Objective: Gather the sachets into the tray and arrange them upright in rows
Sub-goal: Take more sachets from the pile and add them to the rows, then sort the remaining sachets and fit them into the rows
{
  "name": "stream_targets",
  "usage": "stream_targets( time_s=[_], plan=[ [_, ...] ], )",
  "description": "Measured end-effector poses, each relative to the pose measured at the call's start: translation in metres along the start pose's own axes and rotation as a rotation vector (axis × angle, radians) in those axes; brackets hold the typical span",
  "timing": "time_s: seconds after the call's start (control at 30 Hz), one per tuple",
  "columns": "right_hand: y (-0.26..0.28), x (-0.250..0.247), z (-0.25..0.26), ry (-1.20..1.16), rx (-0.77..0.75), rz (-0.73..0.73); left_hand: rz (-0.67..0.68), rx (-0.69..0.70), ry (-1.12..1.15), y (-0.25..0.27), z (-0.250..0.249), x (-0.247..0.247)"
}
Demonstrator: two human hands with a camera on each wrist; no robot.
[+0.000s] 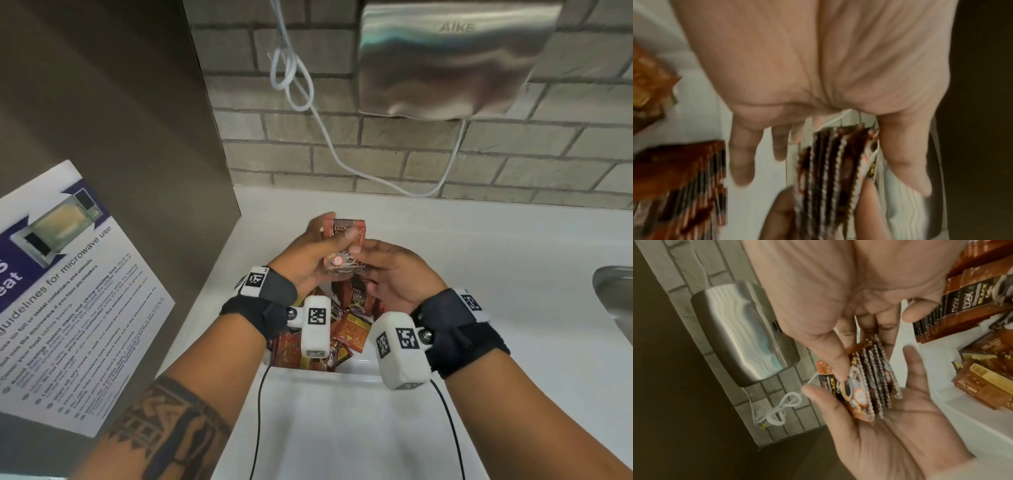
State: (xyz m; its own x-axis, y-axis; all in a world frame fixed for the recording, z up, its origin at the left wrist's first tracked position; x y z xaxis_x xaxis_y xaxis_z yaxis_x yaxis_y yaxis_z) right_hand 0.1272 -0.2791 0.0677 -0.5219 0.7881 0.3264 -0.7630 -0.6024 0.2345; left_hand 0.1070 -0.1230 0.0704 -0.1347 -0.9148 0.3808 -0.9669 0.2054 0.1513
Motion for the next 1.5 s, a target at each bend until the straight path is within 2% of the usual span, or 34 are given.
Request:
stream_targets(
  time_s=[0.1, 0.2, 0.3, 0.43, 0.5, 0.6, 0.67, 0.77, 0.87, 1.0, 1.13, 1.5],
  plan=[
    [0.003, 0.004, 0.001, 0.045, -0.077, -0.043, 0.178, 0.016, -0.01, 0.001, -0.001, 0.01],
    [0.006, 0.003, 0.002, 0.084, -0.098, -0.037, 0.206, 0.044, -0.013, 0.004, 0.001, 0.012],
    [0.01, 0.004, 0.003, 0.241, -0.115, -0.024, 0.18, 0.059, 0.015, 0.007, 0.003, 0.012],
    [0.016, -0.002, 0.0, 0.663, -0.139, -0.209, 0.031, 0.051, 0.042, 0.012, 0.006, -0.004],
    [0.02, -0.004, -0.003, 0.806, -0.11, -0.205, -0.034, 0.002, -0.011, 0.017, 0.009, -0.018],
    [0.016, -0.001, -0.012, 1.145, 0.054, -0.064, -0.109, -0.149, -0.208, 0.024, 0.015, -0.034],
    [0.008, 0.004, -0.018, 1.344, 0.151, 0.051, -0.125, -0.286, -0.417, 0.026, 0.022, -0.041],
    [-0.007, 0.009, -0.032, 1.613, 0.266, 0.161, -0.012, -0.454, -0.776, 0.025, 0.033, -0.04],
    [-0.014, 0.018, -0.043, 1.813, 0.326, 0.213, 0.051, -0.527, -1.036, 0.019, 0.043, -0.034],
    [-0.016, 0.029, -0.052, 1.921, 0.409, 0.253, 0.04, -0.578, -1.15, 0.013, 0.048, -0.031],
    [-0.021, 0.031, -0.057, 1.917, 0.483, 0.255, 0.037, -0.626, -1.143, 0.011, 0.05, -0.028],
    [-0.029, 0.023, -0.066, 1.853, 0.502, 0.216, 0.041, -0.682, -1.085, 0.01, 0.048, -0.024]
  ],
)
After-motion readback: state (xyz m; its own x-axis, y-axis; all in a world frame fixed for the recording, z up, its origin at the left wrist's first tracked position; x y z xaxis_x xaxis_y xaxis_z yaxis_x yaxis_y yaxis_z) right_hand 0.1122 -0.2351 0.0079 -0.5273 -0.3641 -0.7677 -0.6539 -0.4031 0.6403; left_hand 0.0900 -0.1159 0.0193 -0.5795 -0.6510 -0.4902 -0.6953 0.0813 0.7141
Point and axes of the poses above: each hand's wrist, its own y-axis away from the middle knuckle, its own x-axis out of the palm, z = x × y, the point moved 2 cm from there along -y, towards the middle knuckle, and after that the axes turned 8 degrees about z, right-handed, at the moved point
